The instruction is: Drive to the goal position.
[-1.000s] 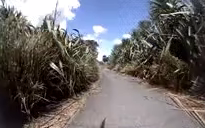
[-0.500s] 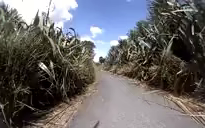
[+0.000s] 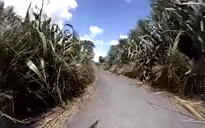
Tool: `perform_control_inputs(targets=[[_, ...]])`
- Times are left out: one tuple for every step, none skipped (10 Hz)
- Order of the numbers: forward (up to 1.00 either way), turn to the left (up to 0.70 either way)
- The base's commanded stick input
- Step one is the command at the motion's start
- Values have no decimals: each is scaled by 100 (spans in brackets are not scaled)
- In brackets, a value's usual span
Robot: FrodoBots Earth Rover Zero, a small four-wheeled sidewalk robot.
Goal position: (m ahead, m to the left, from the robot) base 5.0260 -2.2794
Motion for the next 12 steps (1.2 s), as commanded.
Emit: perform_control_inputs(targets=[[50, 0], [50, 0], [50, 0], [50, 0], [50, 0], [50, 0], [50, 0], [50, 0], [50, 0], [50, 0], [50, 0], [50, 0]])
